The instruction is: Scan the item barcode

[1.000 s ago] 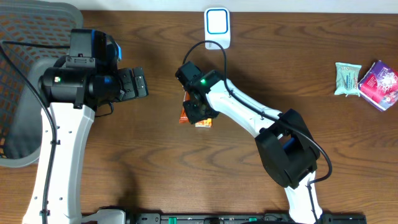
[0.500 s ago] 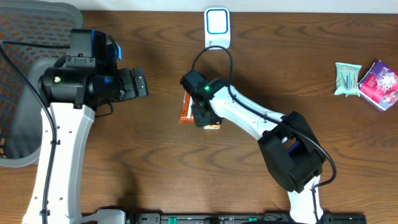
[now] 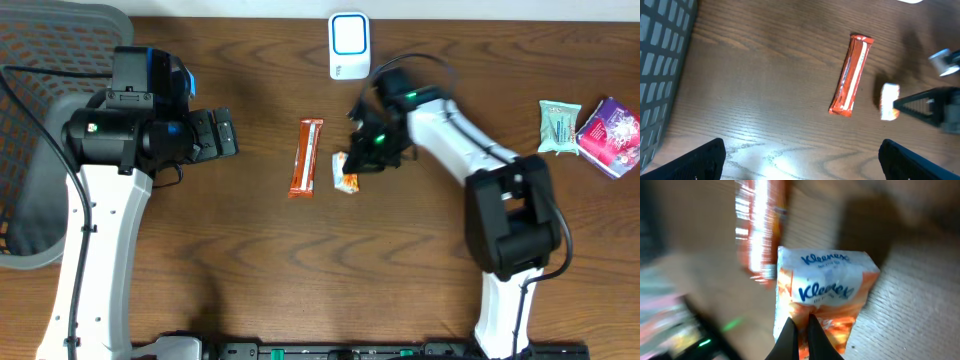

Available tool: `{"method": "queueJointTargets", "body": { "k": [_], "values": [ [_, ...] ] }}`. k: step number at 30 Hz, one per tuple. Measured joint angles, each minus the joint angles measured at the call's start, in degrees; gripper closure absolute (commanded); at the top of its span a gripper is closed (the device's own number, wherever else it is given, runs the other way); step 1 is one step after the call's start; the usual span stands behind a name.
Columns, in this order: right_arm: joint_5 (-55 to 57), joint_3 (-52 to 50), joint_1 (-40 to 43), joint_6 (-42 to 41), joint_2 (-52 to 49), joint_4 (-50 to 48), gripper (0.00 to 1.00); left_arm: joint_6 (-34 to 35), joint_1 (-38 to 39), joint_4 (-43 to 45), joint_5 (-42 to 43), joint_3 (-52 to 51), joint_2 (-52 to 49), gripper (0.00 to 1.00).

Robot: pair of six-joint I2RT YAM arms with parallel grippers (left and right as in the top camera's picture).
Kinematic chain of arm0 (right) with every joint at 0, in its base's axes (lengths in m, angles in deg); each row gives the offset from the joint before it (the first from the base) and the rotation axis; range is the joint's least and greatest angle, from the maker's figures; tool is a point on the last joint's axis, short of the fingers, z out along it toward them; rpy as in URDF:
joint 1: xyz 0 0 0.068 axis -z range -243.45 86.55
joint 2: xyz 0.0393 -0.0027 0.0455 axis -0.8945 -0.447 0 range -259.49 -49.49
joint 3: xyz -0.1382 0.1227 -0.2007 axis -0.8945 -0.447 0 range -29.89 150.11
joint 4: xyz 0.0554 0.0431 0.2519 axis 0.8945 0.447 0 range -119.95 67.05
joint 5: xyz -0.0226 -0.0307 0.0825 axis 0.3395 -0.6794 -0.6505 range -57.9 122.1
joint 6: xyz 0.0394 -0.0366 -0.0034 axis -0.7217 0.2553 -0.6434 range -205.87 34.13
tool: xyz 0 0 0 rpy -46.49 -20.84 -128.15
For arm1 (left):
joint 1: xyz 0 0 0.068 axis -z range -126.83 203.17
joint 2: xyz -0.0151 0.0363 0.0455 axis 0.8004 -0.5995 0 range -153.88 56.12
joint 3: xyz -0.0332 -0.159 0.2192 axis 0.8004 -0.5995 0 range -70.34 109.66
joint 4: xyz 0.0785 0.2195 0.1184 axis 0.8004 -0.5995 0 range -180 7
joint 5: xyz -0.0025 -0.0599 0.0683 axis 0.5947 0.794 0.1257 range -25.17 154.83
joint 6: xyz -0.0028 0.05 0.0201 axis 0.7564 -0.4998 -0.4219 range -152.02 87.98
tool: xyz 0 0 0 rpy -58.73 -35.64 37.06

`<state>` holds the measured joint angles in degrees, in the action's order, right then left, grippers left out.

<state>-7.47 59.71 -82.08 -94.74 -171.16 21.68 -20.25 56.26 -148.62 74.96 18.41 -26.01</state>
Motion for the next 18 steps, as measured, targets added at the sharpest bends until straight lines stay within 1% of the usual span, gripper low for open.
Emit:
{"method": "queueJointTargets", "body": {
  "k": [4, 8, 13, 16, 18],
  "values": [
    [-12.8, -0.9, 5.3, 5.4, 0.0, -0.7, 0.99, 0.0, 0.0, 0.0, 0.0, 0.0, 0.0, 0.02],
    [-20.1, -4.8, 9.0, 7.8, 0.0, -3.5, 0.99, 0.0, 0.0, 0.0, 0.0, 0.0, 0.0, 0.02],
    [-22.6, -13.9, 12.3, 6.4, -0.2, -12.3, 0.99, 0.0, 0.0, 0.0, 0.0, 0.0, 0.0, 0.02],
    [-21.7, -17.7, 13.5, 5.1, -0.5, -12.5, 0.98, 0.0, 0.0, 0.0, 0.0, 0.0, 0.0, 0.02],
    [-20.5, -18.2, 13.3, 4.5, -0.5, -12.0, 0.96, 0.0, 0.0, 0.0, 0.0, 0.0, 0.0, 0.02]
  ]
}}
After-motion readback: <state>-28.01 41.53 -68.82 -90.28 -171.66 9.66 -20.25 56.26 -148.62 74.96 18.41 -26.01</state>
